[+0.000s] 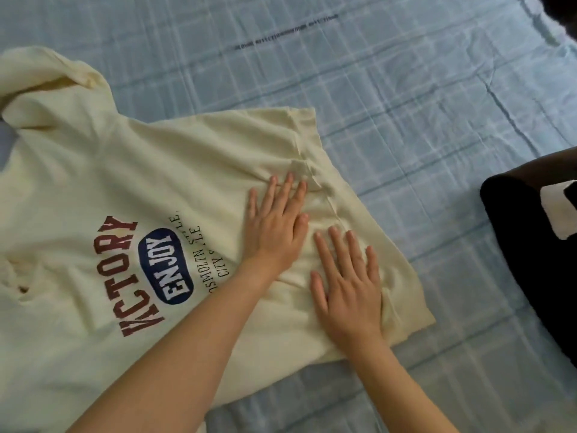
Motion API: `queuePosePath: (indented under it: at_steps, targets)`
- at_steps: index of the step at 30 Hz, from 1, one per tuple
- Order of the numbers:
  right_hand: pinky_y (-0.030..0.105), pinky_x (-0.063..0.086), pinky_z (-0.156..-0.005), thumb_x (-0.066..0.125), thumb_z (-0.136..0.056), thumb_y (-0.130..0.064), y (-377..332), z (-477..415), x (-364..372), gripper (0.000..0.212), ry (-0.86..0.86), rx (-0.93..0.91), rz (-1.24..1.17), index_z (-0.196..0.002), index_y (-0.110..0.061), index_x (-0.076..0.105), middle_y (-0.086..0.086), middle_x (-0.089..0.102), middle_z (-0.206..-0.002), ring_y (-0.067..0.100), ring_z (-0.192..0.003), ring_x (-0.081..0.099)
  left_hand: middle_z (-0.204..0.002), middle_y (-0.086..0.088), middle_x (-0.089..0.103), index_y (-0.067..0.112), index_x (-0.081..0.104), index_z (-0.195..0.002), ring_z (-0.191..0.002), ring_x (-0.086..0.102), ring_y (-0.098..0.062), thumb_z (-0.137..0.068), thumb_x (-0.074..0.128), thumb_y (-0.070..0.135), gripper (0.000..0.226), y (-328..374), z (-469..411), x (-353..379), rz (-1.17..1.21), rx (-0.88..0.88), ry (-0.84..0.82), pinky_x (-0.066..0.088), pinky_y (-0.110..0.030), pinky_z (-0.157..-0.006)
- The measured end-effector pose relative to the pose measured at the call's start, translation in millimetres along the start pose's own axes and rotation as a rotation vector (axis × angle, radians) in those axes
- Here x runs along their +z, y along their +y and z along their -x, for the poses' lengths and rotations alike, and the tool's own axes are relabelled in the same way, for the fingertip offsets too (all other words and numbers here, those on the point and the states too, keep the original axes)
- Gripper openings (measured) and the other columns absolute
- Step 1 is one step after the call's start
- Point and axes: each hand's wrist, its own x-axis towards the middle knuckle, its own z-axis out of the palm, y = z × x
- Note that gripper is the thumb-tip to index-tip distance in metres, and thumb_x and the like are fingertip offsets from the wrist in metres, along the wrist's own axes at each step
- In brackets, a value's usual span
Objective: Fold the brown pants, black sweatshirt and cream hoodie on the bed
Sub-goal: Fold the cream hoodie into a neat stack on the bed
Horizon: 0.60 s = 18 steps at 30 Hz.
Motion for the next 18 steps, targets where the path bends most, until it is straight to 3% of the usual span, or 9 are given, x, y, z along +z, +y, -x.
queuePosePath:
  at_steps: [13,18]
  targets:
    - [0.050,0.015,-0.122,0.037,-0.090,-0.040,-1,-4,12,0.067,0.022,0.020,0.116,-0.156,-0.029,0.028,0.002,0.024,-0.164,0.023,-0.152,0.019,-0.157,0.002,0.035,0.029,0.034,-0.151,-0.146,0.029,-0.023,-0.093,0.035,0.042,0.060,-1,-3,1,0.028,-0.016,0.030,0.022,-0.051,-0.116]
    - [0.050,0.015,-0.122,0.035,-0.089,-0.039,-1,-4,12,0.068,0.044,0.020,0.110,-0.156,-0.029,0.029,0.003,0.025,-0.164,0.025,-0.151,0.023,-0.160,0.004,0.029,0.030,0.028,-0.153,-0.149,0.020,-0.021,-0.096,0.035,0.042,0.059,0,0,-14,0.067,-0.028,-0.059,0.015,-0.049,-0.118]
